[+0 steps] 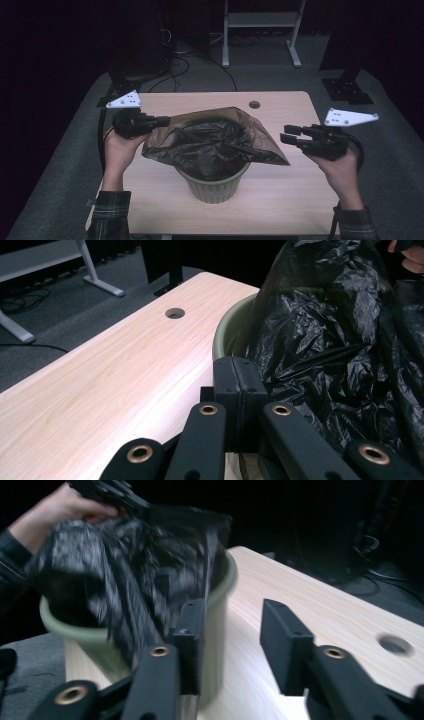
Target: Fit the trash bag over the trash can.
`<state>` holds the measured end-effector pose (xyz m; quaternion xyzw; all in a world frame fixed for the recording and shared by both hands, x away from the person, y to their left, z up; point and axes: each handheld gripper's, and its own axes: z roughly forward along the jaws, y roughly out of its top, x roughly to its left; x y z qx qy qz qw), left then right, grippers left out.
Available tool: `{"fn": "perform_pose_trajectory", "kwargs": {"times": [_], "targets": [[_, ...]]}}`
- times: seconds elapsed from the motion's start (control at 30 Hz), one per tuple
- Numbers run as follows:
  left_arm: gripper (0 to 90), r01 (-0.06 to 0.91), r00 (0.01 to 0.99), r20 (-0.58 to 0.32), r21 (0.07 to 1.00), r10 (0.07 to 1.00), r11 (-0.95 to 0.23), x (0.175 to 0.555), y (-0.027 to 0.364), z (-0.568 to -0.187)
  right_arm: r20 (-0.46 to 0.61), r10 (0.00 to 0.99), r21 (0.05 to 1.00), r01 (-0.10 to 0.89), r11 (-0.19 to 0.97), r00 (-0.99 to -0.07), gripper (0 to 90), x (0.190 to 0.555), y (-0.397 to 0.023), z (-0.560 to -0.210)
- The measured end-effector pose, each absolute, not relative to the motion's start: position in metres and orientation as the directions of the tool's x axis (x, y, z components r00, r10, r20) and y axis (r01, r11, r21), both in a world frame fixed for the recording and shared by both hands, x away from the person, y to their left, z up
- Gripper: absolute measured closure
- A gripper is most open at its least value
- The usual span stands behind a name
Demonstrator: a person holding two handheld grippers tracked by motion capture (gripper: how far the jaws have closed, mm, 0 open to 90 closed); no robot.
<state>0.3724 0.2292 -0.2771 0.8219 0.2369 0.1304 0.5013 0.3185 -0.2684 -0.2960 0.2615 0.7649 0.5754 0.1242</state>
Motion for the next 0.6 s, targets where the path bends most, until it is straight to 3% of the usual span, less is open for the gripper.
{"fn": "perform_pose_trajectory", "kwargs": {"times": [0.1,0.23,0.6], "targets": [[89.9,0.259,0.855,-0.026,0.888,0.519,-0.381,0.373,0.228,-0.278,0.136,0.513,0.936,0.280,0.214,-0.847,53.1,0.333,-0.247,-0.296],[89.9,0.269,0.842,-0.014,0.877,0.539,-0.398,0.378,0.227,-0.281,0.132,0.477,0.933,0.272,0.237,-0.869,89.9,0.345,-0.227,-0.306],[90.0,0.340,0.789,-0.004,0.836,0.614,-0.431,0.405,0.221,-0.308,0.077,0.645,0.908,0.321,0.270,-0.761,90.0,0.374,-0.218,-0.332]]}}
